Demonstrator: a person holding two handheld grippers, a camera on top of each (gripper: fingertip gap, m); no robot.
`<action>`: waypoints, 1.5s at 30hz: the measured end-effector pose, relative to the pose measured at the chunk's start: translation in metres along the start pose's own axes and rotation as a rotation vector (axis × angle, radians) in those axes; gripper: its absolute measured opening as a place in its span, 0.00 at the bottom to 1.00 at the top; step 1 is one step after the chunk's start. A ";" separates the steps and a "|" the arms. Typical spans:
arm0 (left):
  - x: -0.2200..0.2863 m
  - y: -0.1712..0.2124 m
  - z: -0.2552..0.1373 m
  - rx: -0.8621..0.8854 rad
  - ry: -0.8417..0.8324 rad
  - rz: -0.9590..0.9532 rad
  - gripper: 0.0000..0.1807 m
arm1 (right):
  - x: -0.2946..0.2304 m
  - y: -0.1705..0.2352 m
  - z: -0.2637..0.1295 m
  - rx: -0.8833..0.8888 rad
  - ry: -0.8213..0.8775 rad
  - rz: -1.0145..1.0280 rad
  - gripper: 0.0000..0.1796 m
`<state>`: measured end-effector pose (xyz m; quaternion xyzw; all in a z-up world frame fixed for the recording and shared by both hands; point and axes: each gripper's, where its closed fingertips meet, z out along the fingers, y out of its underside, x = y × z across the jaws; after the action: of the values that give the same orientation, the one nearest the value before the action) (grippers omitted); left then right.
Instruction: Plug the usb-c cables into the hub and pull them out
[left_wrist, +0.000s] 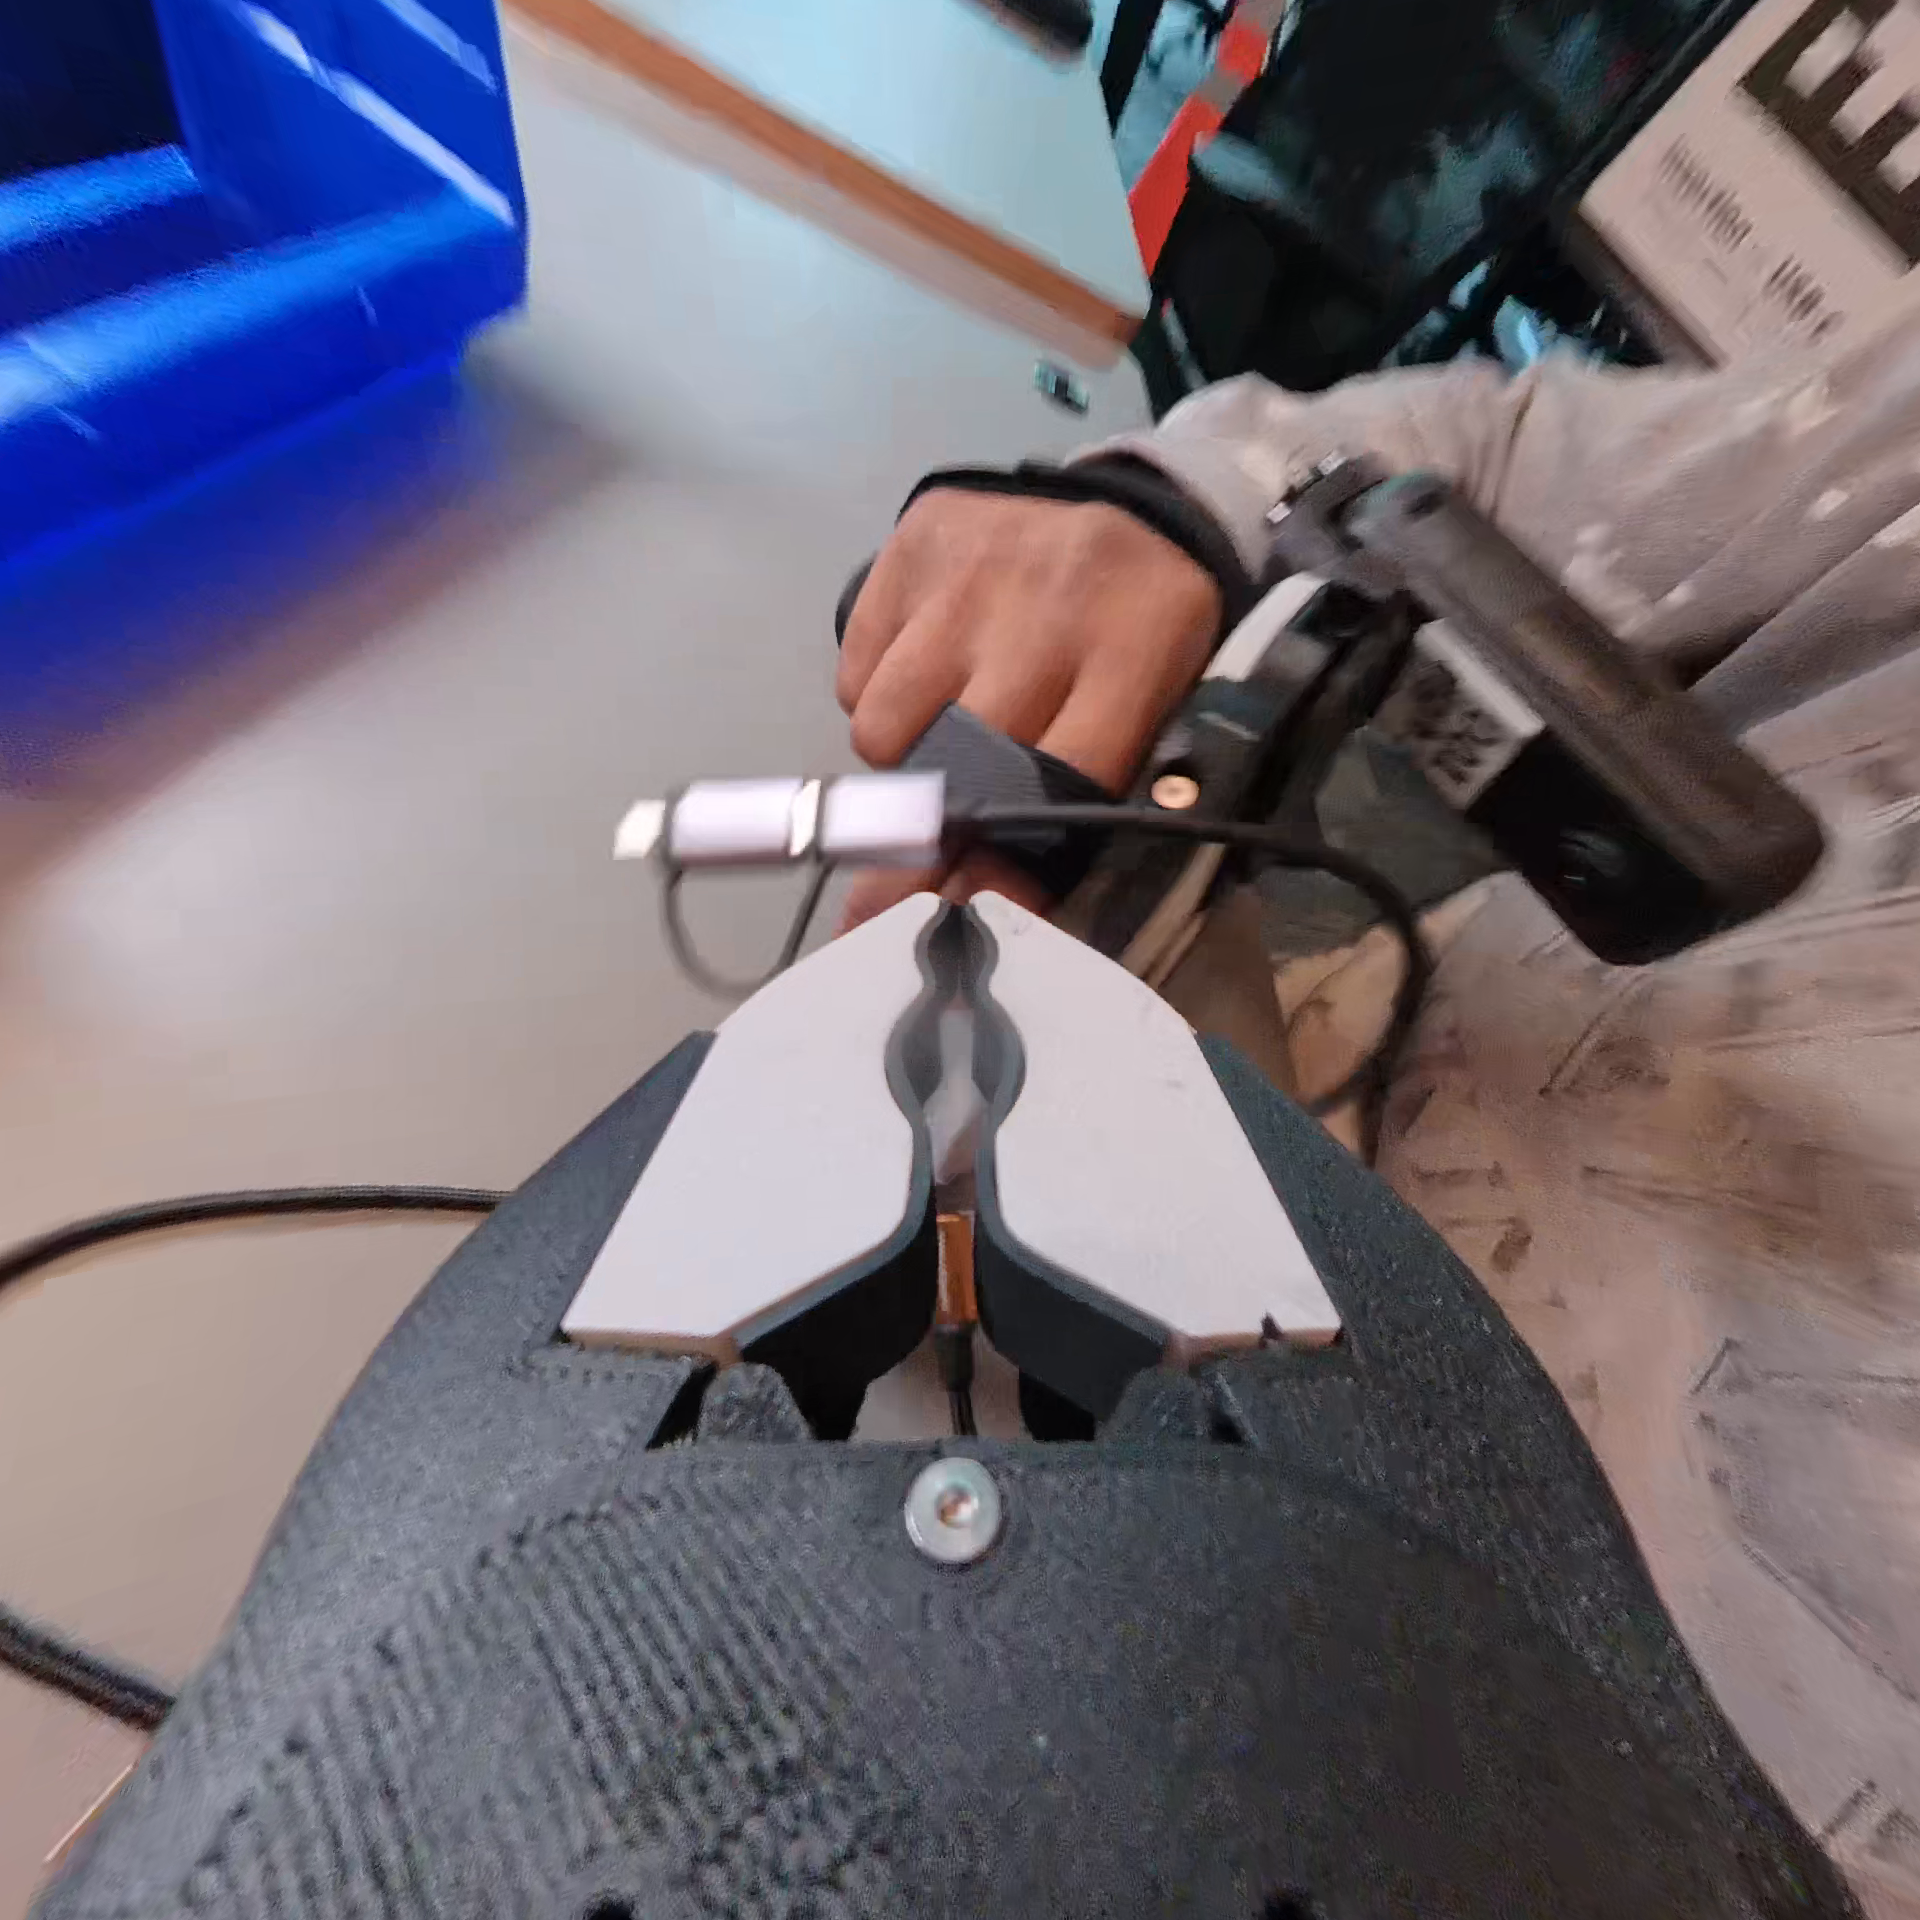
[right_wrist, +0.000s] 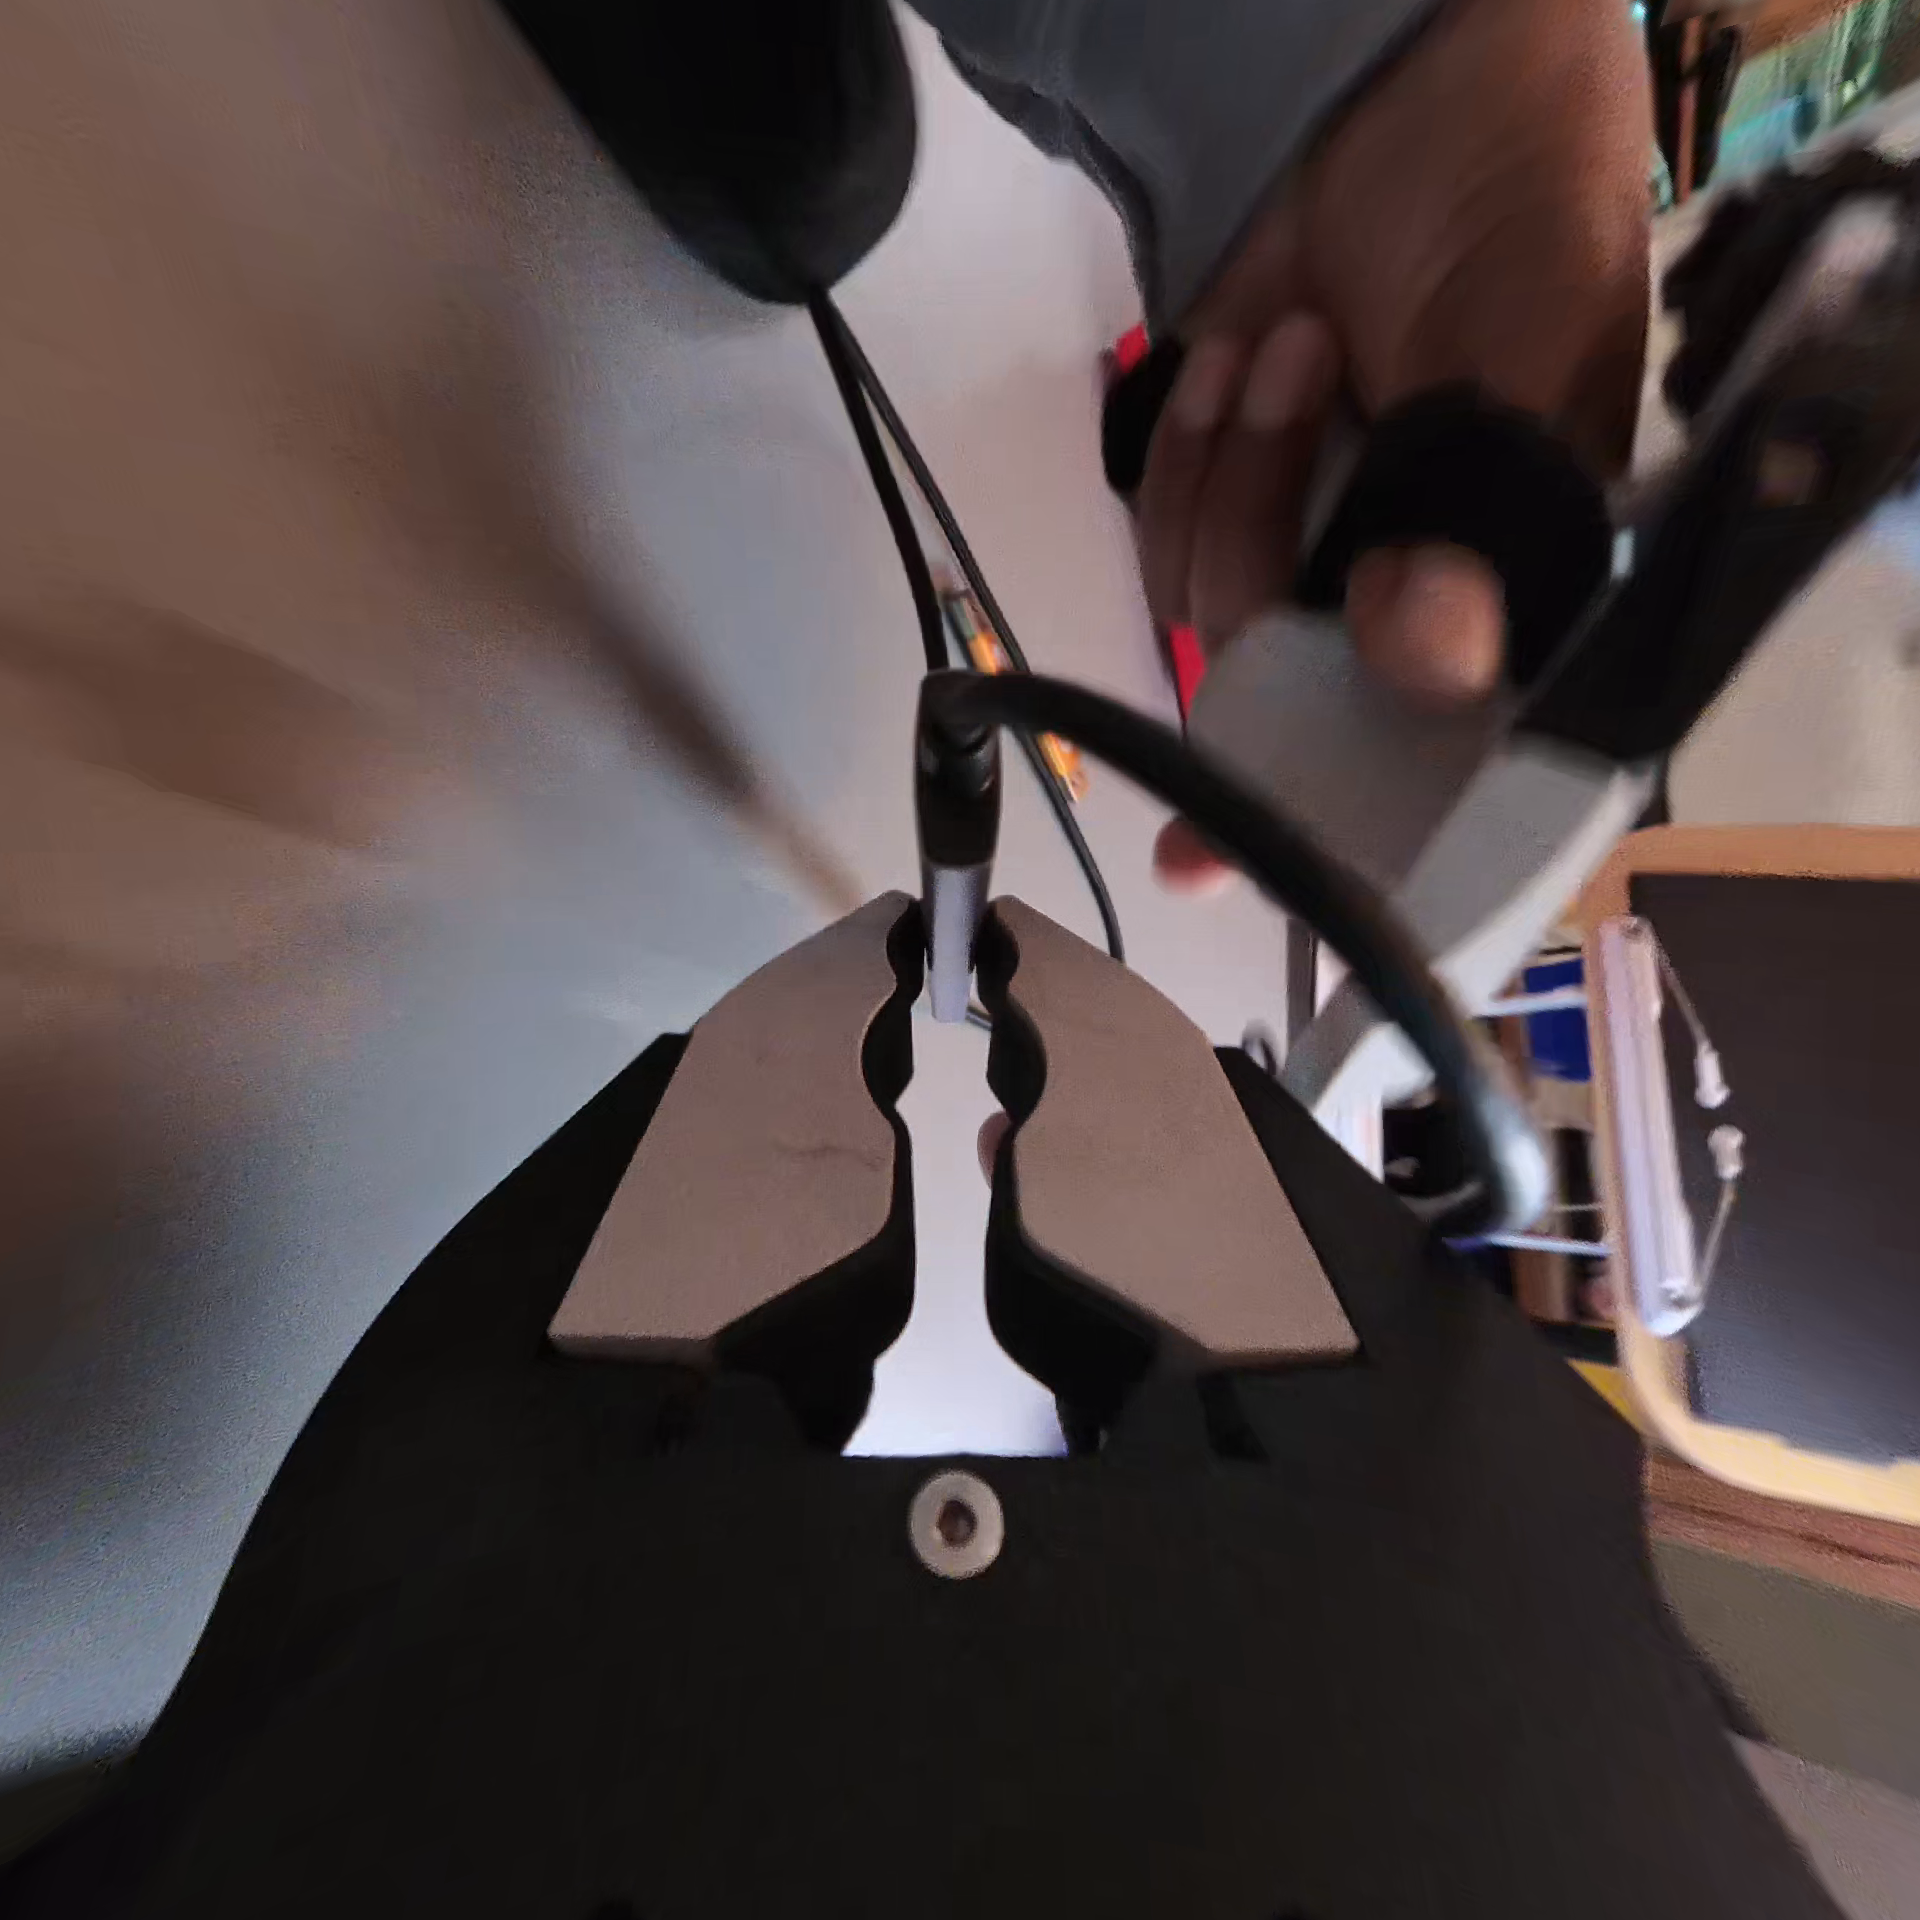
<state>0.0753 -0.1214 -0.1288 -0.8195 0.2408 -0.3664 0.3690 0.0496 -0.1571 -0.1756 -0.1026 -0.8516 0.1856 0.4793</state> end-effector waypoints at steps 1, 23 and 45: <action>-0.002 -0.006 -0.011 0.033 -0.036 0.024 0.00 | 0.005 0.003 -0.006 0.010 -0.006 0.046 0.05; -0.005 0.021 -0.026 -0.035 -0.270 0.369 0.04 | 0.038 0.010 -0.039 0.089 -0.156 0.677 0.05; 0.007 0.010 -0.017 0.077 -0.201 0.374 0.11 | 0.069 -0.021 -0.048 0.501 -0.260 1.016 0.05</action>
<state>0.0653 -0.1397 -0.1259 -0.7782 0.3365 -0.2167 0.4840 0.0549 -0.1414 -0.0912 -0.3583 -0.6775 0.5992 0.2313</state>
